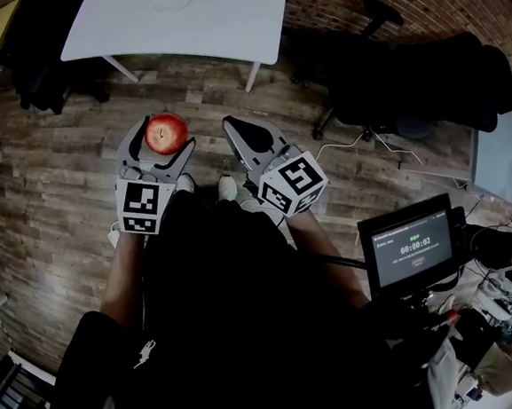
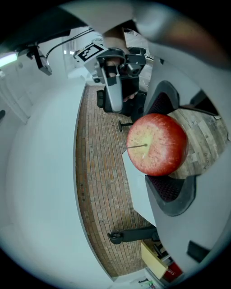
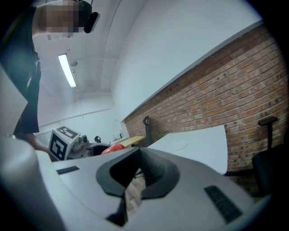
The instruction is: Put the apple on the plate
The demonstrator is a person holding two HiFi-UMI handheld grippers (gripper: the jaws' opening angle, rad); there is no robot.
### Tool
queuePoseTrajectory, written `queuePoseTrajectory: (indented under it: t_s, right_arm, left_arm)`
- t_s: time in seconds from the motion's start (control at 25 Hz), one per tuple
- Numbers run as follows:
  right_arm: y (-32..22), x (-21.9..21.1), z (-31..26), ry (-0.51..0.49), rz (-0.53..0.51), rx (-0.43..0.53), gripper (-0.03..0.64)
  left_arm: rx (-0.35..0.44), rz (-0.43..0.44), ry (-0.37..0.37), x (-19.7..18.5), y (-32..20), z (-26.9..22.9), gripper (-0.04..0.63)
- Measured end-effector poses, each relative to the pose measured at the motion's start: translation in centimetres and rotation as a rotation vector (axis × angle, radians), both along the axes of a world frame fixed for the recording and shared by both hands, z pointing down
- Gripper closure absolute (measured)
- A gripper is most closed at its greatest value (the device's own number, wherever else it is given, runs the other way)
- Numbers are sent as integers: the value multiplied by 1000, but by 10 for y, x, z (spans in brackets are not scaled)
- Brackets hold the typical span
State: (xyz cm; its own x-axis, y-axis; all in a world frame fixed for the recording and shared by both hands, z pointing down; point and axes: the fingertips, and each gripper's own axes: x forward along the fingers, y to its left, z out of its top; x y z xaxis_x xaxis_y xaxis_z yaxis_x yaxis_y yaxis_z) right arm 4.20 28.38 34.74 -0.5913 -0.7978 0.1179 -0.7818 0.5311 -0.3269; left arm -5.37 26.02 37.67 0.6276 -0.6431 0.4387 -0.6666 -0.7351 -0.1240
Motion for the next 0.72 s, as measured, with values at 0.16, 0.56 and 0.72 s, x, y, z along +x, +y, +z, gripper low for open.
queuePoseTrajectory:
  t_s: [0.16,0.56,0.72]
  right_arm:
    - [6,7,1,-3,1,3,614]
    - [7,18,8,13,13,-1,614]
    - [3,21,5,12,22,7,614]
  left_arm:
    - [5,6,1,9,5,1,190]
    - [14,4,20,15,1,4,190]
    - [12,12,18,17,-2,7,190]
